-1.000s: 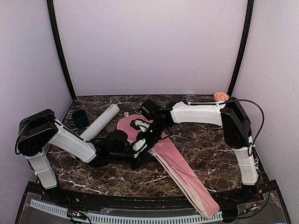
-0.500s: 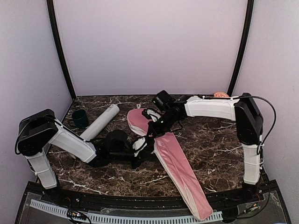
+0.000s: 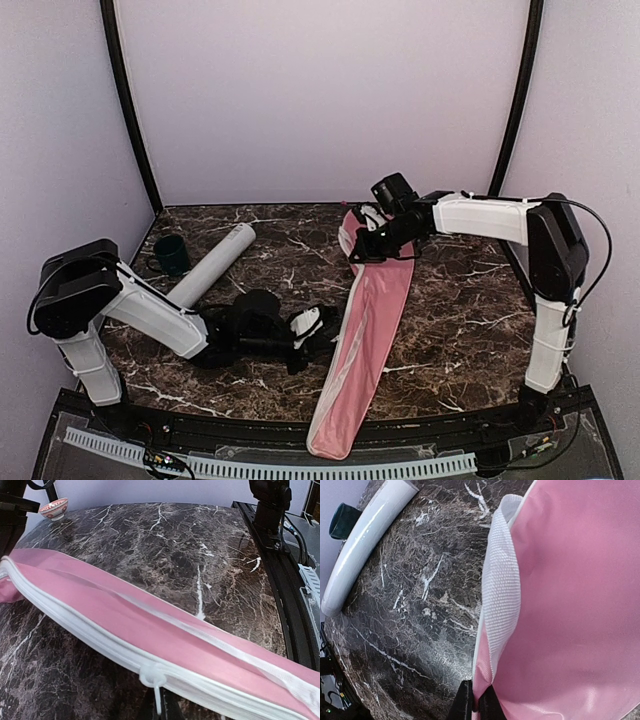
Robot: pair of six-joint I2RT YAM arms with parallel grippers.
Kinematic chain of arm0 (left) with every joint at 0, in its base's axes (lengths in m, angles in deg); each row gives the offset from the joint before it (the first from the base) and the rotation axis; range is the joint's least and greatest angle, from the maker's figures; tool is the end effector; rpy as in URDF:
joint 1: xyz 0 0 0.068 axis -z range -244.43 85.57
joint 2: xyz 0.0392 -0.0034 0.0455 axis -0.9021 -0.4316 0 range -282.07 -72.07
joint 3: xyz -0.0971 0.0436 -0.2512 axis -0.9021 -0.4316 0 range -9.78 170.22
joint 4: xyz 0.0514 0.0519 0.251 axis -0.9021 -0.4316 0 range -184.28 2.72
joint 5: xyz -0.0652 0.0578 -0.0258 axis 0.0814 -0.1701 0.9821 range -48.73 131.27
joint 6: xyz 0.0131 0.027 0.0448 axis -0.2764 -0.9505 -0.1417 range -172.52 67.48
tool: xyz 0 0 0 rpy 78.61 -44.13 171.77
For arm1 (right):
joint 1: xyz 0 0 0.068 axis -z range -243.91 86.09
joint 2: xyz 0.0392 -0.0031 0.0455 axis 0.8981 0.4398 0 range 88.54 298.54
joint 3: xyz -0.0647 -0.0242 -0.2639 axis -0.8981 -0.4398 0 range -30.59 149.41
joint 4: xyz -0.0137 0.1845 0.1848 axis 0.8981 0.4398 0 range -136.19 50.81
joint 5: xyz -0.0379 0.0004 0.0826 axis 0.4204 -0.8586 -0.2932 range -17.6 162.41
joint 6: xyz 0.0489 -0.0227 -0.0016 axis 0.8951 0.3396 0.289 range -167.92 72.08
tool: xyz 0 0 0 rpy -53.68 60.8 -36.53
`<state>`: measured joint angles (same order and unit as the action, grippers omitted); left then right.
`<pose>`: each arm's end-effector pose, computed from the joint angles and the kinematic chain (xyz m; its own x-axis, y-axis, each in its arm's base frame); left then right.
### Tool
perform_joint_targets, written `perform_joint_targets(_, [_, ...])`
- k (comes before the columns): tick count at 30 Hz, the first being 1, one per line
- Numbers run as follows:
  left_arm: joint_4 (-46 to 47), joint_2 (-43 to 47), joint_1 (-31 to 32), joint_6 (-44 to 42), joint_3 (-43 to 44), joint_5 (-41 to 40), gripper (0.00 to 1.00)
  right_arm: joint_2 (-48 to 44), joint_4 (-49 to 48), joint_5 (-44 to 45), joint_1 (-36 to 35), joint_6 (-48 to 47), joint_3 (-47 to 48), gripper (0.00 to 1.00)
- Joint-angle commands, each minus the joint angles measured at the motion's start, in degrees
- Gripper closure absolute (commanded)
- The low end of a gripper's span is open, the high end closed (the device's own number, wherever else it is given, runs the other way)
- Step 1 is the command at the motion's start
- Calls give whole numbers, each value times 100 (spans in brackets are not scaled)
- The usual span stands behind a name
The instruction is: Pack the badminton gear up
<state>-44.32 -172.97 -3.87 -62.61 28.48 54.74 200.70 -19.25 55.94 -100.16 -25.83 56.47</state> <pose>0.1589 -0.2984 0.1462 0.0043 0.3390 -0.9408 0.9690 0.2311 0.0878 0.3435 0.2645 0.2232 -0.8552 -0.1799 -0.4860 -0.4167 0.7963 0.4385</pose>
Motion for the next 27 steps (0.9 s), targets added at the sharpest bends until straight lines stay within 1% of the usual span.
perform_joint_targets(1, [-147,398,332,-97,-168,-117,100,-363,-557,185,234,90,25,100])
perform_joint_targets(9, [-370,882,920,128,-728,-596,100,-580,-656,123,664,22,-19,100])
perform_joint_targets(16, [-956,906,1660,345,-954,-1124,100,-829,-927,-108,864,44,-223,100])
perform_joint_targets(21, [-895,946,1780,696,-1156,-1231,100,-887,-1171,-342,866,202,-234,100])
perform_joint_targets(24, [-759,1125,1784,947,-1325,-1362,100,-869,-1367,-500,866,323,-226,100])
perform_joint_targets(27, [-908,1417,1777,1244,-1492,-1943,100,-820,-1638,-817,849,477,-167,100])
